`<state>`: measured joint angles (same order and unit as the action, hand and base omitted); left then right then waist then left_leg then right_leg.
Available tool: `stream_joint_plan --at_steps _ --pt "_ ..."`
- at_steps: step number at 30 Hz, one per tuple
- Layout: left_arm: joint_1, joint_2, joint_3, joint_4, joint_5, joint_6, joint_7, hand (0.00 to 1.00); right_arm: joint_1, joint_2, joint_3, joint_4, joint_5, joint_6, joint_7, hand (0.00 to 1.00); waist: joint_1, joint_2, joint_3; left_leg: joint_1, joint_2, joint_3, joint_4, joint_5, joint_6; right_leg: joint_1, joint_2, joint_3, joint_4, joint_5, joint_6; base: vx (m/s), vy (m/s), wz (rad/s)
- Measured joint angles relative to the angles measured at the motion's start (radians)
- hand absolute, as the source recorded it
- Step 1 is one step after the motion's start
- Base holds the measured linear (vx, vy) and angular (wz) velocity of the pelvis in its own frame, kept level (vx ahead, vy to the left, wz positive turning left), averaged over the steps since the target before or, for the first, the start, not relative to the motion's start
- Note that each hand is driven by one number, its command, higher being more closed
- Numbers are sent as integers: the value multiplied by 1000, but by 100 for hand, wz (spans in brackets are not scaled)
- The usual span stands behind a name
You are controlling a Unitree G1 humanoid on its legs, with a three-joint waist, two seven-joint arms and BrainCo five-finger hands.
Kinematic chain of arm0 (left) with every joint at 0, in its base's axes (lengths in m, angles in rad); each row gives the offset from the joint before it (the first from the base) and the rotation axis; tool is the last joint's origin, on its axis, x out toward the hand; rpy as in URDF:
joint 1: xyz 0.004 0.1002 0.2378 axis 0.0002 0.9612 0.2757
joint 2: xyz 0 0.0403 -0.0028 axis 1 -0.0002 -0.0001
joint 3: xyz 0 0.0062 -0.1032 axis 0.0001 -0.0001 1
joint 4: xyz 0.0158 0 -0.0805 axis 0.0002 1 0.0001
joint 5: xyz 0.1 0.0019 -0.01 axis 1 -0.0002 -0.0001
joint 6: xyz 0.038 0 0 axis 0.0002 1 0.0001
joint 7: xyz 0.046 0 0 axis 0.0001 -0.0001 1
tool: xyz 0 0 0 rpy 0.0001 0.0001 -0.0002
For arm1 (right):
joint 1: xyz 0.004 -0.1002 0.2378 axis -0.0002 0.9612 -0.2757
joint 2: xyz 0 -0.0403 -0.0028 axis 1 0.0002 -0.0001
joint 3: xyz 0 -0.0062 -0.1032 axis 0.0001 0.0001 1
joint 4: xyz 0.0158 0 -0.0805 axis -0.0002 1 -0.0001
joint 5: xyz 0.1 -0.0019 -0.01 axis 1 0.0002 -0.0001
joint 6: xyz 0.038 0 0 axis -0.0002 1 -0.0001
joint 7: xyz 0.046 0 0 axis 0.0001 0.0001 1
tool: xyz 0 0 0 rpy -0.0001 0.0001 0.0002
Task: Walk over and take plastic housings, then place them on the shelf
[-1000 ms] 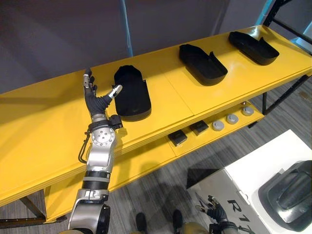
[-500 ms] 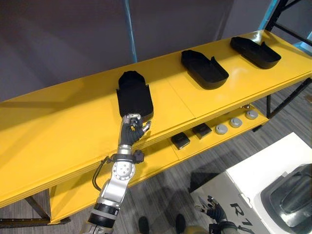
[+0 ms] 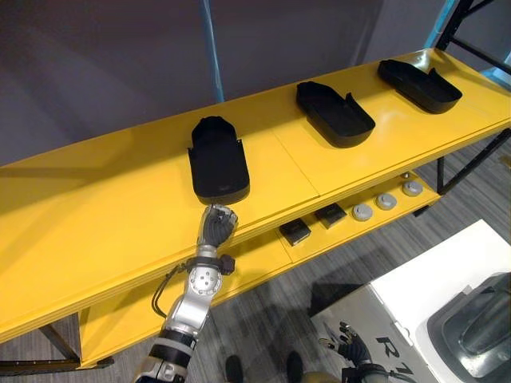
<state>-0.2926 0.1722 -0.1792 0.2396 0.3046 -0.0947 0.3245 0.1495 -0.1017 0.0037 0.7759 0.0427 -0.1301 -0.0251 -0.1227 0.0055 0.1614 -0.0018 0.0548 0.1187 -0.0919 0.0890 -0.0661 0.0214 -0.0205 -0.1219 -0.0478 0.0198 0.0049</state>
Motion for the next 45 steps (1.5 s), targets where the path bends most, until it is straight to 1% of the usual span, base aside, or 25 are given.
stream_joint_plan --at_steps 7,10,15,28,31,34,36,41,42,43,44,45 --pt "-94 3 29 78 1 12 1 100 -2 0 -2 -4 0 0 -5 0 -20 -8 5 -13 3 18 0 -3 -4 -21 3 18 0 3 -1 -2 5 -8" --pt "-110 7 34 110 2 31 1 100 -3 0 -2 -6 0 0 -5 0 -31 -12 7 -12 4 25 0 -4 -5 -23 3 25 0 3 -1 4 4 -6" --pt "-137 7 34 156 1 38 0 100 -2 0 -3 -6 0 0 -6 0 -32 -13 8 -12 6 31 0 -4 -5 -26 5 29 2 3 -1 -21 5 -3" --pt "-226 21 35 217 -10 37 -2 100 -3 -3 -5 -17 0 -1 -14 0 -36 -18 36 -20 7 49 0 -5 -7 -45 5 48 6 8 0 -23 12 -5" --pt "-230 24 35 218 -12 33 -2 100 -3 -4 -5 -17 0 -1 -15 0 -40 -18 39 -20 7 51 0 -5 -7 -46 5 50 6 8 0 -1 2 -1" --pt "-248 35 35 233 -36 32 -2 100 -7 -5 -5 -16 0 -2 -15 0 -53 -18 45 -20 6 51 0 -5 -7 -45 5 49 6 8 0 -32 17 1" --pt "-240 34 35 191 -48 30 -2 100 -5 -12 -5 -14 0 -2 -21 0 -56 -11 51 -15 6 47 1 -5 -7 -38 4 46 7 8 1 -48 29 4" --pt "-194 33 35 72 -52 29 -2 100 -5 -13 -3 -14 0 -2 -21 0 -56 -9 51 -13 5 40 1 -4 -6 -33 4 35 7 8 1 0 0 3" --pt "-157 33 36 -7 -57 29 -2 100 -5 -13 -3 -13 0 -2 -21 0 -55 -8 51 -13 5 36 1 -4 -6 -32 3 32 7 7 1 3 1 10" --pt "-89 31 40 -163 -71 20 -3 100 -6 -18 -2 -7 0 -1 -21 0 -49 -5 51 -13 3 22 0 -4 -6 -28 2 25 6 5 2 10 3 19" --pt "-12 32 69 -316 -77 -16 -3 100 -8 -24 -2 10 0 0 -20 0 -38 -3 51 -10 2 11 1 -4 -6 -21 1 16 6 2 1 13 4 20" --pt "26 31 104 -387 -80 -36 -2 100 -9 -26 -3 19 0 0 -20 0 -28 -2 50 -5 3 8 1 -4 -6 -16 1 12 6 0 1 21 -3 33"
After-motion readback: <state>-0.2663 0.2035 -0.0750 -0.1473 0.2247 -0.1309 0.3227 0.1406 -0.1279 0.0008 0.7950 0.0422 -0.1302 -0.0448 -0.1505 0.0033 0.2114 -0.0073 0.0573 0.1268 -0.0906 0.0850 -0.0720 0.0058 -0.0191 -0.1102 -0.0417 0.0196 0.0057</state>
